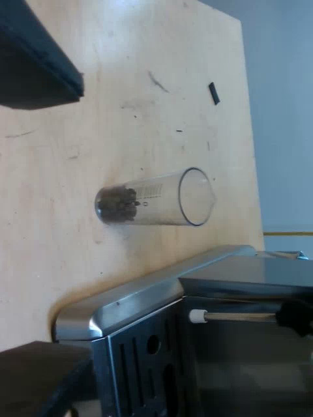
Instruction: Pour the beans into the coffee machine
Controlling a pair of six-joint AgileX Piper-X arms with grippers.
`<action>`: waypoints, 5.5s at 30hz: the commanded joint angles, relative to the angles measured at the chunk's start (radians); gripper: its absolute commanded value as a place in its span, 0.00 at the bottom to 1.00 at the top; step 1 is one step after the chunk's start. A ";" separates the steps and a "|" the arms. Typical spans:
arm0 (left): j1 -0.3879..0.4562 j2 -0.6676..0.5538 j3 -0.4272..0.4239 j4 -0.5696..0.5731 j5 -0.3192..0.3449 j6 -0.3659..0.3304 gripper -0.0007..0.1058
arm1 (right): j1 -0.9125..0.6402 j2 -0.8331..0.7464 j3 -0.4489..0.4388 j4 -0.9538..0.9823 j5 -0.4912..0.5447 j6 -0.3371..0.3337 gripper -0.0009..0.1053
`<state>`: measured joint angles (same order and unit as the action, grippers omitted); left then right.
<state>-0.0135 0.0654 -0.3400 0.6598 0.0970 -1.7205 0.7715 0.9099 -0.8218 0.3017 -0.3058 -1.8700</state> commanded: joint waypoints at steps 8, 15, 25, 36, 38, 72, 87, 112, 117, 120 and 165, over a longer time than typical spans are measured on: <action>0.000 0.056 0.127 -0.258 -0.011 -0.125 0.81 | 0.003 -0.002 -0.009 -0.015 -0.004 -0.009 0.59; 0.000 0.177 0.160 -0.412 -0.011 -0.127 0.81 | 0.003 -0.002 -0.009 -0.015 -0.004 -0.009 0.59; -0.001 0.441 0.162 -0.721 -0.011 -0.076 0.81 | 0.003 -0.002 -0.009 -0.015 -0.012 -0.009 0.59; -0.001 0.778 0.162 -1.053 -0.011 -0.076 0.81 | 0.003 -0.002 -0.009 -0.015 -0.012 -0.009 0.59; -0.001 0.824 0.162 -1.100 -0.011 -0.076 0.81 | 0.003 -0.002 -0.009 -0.015 -0.012 -0.009 0.59; -0.001 1.537 0.120 -1.736 0.011 -0.056 0.81 | 0.003 -0.002 -0.009 -0.015 -0.012 -0.009 0.59; -0.001 1.663 -0.039 -1.736 0.011 -0.056 0.81 | 0.003 -0.002 -0.009 -0.015 -0.012 -0.009 0.59; -0.001 1.665 -0.066 -1.693 0.014 -0.056 0.26 | 0.003 -0.002 -0.009 -0.015 0.044 -0.009 0.59; -0.001 1.589 -0.051 -1.627 0.014 -0.052 0.26 | 0.003 -0.002 -0.009 -0.015 0.043 -0.009 0.59; -0.001 1.513 -0.024 -1.598 0.014 -0.053 0.26 | 0.003 -0.002 -0.009 -0.015 0.041 -0.009 0.59; -0.001 0.335 -0.152 -0.503 0.035 0.028 0.26 | 0.001 -0.002 -0.009 -0.579 0.170 0.066 0.59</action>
<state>-0.0135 0.4072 -0.4759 0.1553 0.1256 -1.6931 0.7715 0.9099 -0.8218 -0.2468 -0.1493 -1.8083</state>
